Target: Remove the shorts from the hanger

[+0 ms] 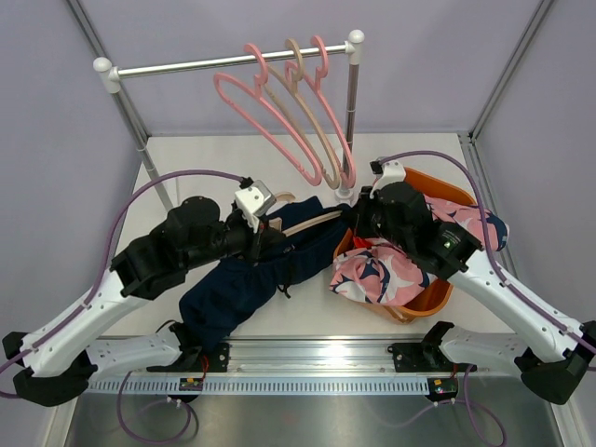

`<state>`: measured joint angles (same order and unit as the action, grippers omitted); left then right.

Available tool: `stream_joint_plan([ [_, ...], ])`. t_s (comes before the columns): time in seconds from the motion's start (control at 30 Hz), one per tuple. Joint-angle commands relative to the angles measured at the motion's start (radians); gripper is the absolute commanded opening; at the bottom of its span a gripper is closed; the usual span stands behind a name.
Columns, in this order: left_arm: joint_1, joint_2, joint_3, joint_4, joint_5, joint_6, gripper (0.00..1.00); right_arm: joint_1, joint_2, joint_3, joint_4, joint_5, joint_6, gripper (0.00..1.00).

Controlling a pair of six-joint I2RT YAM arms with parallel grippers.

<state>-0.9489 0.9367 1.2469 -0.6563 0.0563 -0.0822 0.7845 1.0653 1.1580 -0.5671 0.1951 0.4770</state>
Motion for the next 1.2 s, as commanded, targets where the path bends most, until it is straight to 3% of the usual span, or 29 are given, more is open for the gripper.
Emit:
stream_joint_plan([
  [0.0,-0.011,-0.048,0.043,0.021,0.028,0.013,0.00,-0.025,-0.015,0.077,-0.040,0.222,-0.024,0.00],
  [0.33,-0.014,-0.118,0.029,0.003,0.083,0.035,0.00,-0.224,-0.002,0.026,-0.016,0.132,-0.032,0.00],
  [0.57,-0.014,-0.173,0.017,0.035,0.108,0.044,0.00,-0.240,0.007,-0.003,0.012,0.093,-0.028,0.00],
  [0.77,-0.014,-0.243,-0.033,0.150,0.111,0.032,0.00,-0.240,0.012,-0.032,0.041,-0.037,0.006,0.00],
  [0.93,-0.014,-0.262,-0.082,0.280,0.030,0.009,0.00,-0.217,-0.002,-0.044,0.061,-0.109,0.037,0.00],
  [1.17,-0.014,-0.294,-0.248,0.621,-0.093,-0.086,0.00,0.008,0.038,0.020,0.076,-0.065,0.074,0.00],
])
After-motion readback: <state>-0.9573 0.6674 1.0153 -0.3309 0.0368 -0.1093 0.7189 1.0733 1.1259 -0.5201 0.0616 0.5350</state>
